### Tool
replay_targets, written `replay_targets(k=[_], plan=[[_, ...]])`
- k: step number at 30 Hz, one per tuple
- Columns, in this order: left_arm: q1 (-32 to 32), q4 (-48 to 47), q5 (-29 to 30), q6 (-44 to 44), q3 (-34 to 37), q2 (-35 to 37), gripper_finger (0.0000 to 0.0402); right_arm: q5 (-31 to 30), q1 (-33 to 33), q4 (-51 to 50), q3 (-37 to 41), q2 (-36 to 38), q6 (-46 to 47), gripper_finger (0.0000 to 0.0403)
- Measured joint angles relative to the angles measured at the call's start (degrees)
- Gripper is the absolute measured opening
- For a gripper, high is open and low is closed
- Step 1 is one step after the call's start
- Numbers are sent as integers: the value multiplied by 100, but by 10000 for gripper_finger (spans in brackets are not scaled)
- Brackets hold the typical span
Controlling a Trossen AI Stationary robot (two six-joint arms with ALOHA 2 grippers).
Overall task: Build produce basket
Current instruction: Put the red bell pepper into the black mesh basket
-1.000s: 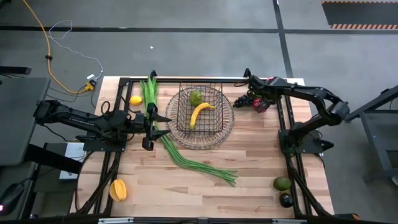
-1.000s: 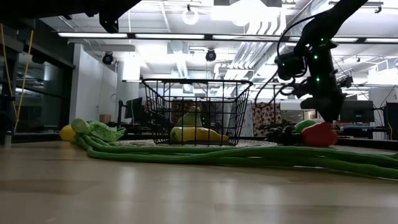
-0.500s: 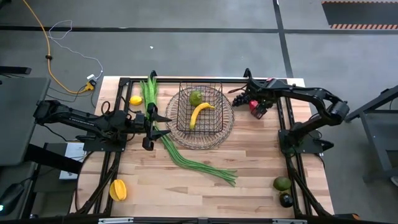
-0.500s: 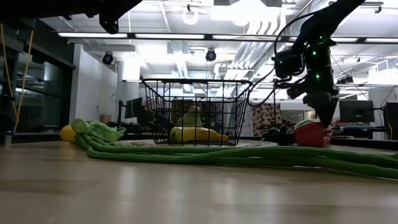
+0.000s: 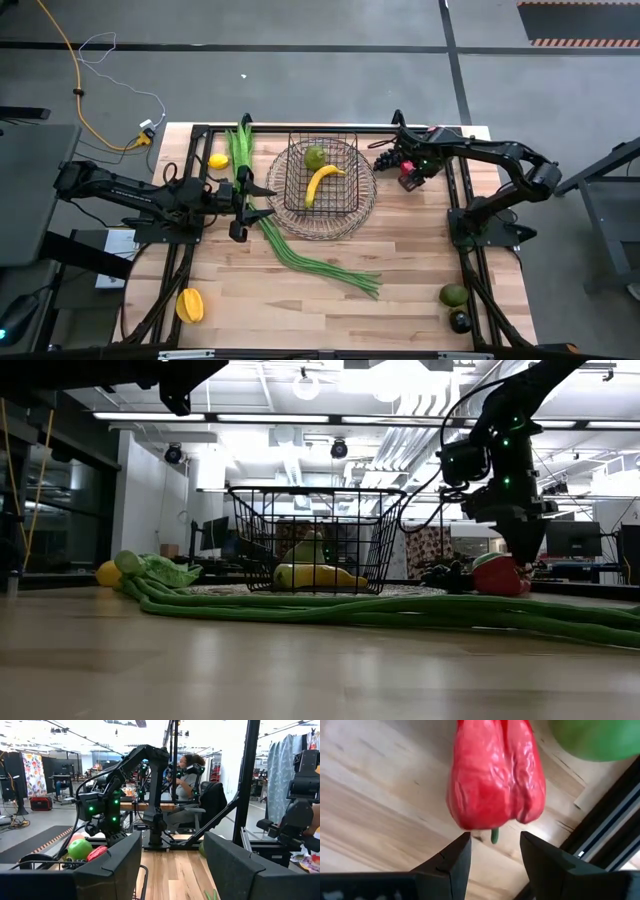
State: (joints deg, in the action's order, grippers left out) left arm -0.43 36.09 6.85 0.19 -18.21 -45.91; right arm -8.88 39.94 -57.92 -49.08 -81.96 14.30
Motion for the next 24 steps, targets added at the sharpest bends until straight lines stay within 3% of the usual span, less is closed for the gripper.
replay_targets(k=[19,24], plan=[[1,3,-2,-4,-1,0,201,-12,2,230,9,-338,26,161],[0,1,-2,-4,-1,0,201,-261,9,228,9,-527,31,161]])
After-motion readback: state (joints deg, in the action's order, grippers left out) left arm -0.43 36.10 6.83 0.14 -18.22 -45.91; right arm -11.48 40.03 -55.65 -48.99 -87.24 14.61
